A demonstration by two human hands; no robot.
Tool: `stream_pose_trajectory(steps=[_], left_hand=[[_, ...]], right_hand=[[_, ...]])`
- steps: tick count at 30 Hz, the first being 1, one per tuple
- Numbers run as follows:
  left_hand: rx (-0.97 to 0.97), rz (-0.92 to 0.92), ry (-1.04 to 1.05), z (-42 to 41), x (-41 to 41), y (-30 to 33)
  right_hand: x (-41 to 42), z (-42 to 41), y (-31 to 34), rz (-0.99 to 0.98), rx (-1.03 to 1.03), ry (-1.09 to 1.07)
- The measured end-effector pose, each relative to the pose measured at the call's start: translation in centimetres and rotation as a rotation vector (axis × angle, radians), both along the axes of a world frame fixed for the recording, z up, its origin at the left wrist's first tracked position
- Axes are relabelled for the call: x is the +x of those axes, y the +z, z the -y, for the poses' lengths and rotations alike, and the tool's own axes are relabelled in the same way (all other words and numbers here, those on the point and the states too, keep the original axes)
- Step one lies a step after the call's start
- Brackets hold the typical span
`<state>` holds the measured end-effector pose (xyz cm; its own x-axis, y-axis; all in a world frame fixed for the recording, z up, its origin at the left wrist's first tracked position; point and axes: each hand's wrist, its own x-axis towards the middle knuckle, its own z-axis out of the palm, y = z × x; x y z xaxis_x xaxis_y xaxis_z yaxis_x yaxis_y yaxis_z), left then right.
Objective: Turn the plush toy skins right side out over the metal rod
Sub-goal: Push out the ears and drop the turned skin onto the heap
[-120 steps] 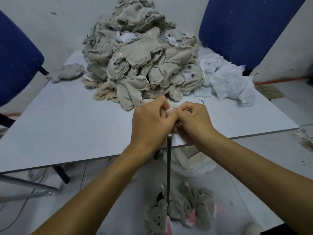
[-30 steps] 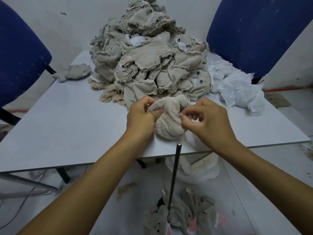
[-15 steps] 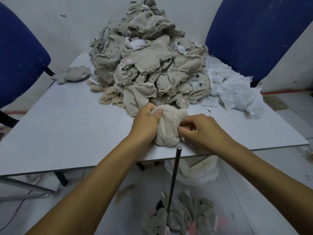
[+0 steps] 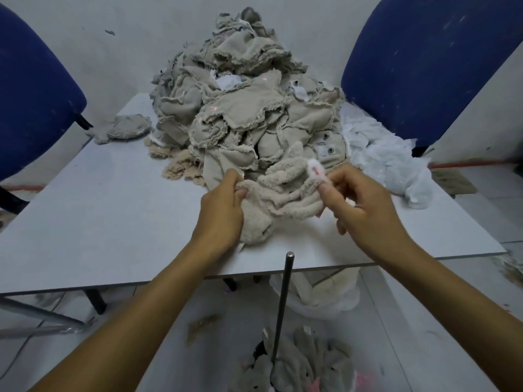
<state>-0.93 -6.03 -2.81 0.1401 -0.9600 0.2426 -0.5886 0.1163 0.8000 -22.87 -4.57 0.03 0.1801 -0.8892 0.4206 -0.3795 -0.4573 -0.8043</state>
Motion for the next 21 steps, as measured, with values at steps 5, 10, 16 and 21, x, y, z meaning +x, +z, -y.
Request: stream_pose_trajectory(steps=[5, 10, 16, 21], left_hand=[[-0.079, 0.263, 0.025, -0.3, -0.7, 0.1], [-0.092, 0.406, -0.450, -0.2, -1.3, 1.0], [0.021, 0.270, -0.422, 0.9, -1.0, -0.1], [0.182, 0.205, -0.354, 1.9, -0.4, 0.3]], right_hand=[[-0.7, 0.2, -1.0, 0.125, 0.508, 0.195], [-0.5, 0.0, -1.3, 0.163, 0.703, 0.357], [-0.8, 1.4, -1.3, 0.300, 0.479, 0.023], [-1.6, 1.8, -2.0, -0.252, 0.039, -0.084]])
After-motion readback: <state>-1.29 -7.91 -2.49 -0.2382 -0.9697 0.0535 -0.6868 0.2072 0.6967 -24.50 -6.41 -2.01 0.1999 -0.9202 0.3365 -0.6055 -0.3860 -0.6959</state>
